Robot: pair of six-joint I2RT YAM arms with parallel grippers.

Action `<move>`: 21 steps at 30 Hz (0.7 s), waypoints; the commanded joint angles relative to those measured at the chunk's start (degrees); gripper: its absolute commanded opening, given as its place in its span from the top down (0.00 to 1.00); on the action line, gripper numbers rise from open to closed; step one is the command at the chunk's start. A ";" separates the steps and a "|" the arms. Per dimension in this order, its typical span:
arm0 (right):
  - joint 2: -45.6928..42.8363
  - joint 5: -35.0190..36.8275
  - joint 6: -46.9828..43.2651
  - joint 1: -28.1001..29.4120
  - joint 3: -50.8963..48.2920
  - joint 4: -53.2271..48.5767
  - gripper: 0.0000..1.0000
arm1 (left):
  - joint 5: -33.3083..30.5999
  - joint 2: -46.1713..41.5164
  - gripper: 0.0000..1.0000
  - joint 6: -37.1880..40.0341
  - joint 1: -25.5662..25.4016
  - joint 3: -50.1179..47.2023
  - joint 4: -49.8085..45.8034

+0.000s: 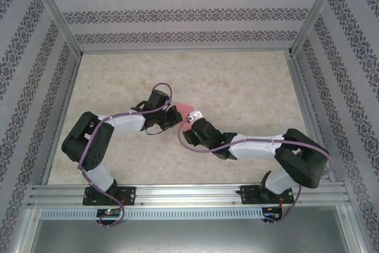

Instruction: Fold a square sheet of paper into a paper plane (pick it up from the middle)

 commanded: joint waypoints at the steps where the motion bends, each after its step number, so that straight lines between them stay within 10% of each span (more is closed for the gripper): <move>1: 4.03 4.89 -1.97 1.42 1.26 4.38 0.45 | -0.81 0.19 0.96 -1.69 -0.76 1.47 -1.59; 21: 9.10 9.82 -10.68 2.81 -0.90 12.49 0.81 | 0.89 1.84 0.72 -0.67 1.65 3.56 -3.31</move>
